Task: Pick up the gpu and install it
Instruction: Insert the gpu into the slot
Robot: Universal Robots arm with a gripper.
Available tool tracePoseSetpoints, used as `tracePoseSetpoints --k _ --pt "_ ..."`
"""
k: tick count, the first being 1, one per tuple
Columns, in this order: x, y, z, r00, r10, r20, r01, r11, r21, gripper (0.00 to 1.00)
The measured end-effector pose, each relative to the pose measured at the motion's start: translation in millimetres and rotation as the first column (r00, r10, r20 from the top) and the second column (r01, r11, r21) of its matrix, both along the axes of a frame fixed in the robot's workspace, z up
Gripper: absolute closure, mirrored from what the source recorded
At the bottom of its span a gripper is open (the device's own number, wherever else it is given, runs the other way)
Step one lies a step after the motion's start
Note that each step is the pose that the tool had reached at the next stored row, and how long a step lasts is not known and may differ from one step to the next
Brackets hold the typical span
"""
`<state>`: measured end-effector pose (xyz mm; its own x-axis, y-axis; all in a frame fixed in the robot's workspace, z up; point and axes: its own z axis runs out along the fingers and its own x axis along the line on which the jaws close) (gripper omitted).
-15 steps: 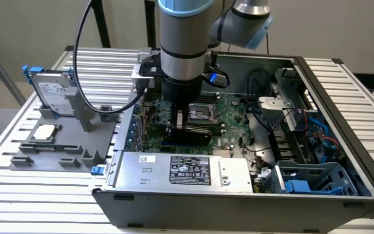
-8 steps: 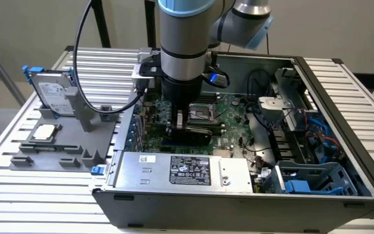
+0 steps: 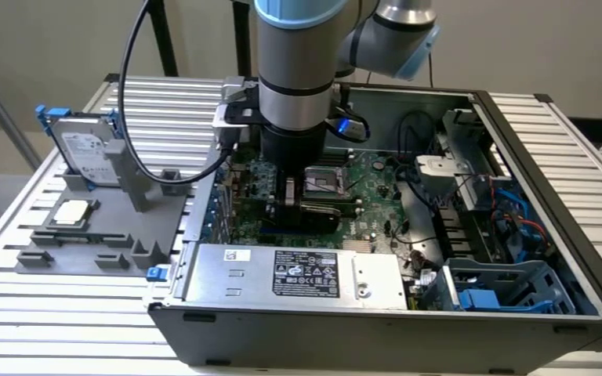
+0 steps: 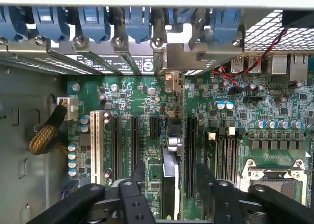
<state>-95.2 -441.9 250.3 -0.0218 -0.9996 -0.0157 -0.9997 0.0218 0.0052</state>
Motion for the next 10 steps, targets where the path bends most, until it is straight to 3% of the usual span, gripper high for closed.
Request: tracePoseSetpoints --k 9,10 --pt "0.0 0.0 0.0 1.0000 0.000 -0.0001 0.000 1.0000 -0.0001 0.00" --pt "0.0 0.0 0.0 1.0000 0.000 0.0000 0.000 1.0000 -0.0001 1.00"
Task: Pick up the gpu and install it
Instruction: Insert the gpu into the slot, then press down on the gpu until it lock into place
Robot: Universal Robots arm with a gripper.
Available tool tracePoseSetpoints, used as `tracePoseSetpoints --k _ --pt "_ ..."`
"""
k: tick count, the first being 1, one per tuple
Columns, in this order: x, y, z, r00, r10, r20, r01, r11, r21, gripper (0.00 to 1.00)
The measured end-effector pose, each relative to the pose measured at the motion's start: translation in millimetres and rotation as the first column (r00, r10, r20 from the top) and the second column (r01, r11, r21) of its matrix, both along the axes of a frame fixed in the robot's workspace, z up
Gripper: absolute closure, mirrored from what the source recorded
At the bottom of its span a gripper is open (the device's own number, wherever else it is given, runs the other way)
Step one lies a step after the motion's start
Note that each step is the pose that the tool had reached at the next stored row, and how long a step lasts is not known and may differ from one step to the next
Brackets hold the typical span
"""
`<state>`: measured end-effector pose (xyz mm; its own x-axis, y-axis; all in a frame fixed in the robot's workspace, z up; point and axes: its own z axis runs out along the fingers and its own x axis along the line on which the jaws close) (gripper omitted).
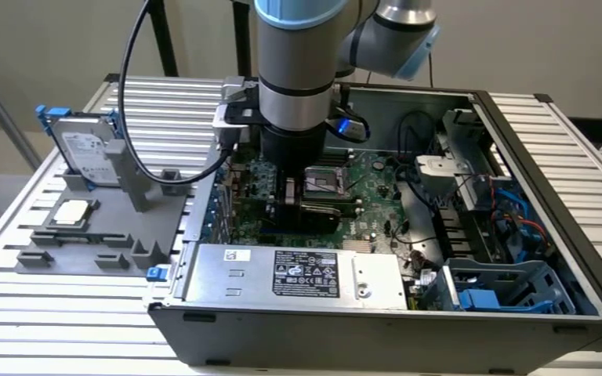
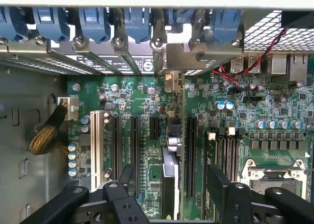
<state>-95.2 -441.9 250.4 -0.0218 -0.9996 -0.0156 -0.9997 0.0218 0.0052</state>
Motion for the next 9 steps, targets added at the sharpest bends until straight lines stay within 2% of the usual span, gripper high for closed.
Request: tracePoseSetpoints --k 9 --pt "0.0 0.0 0.0 1.0000 0.000 0.0000 0.000 1.0000 0.0000 1.00"
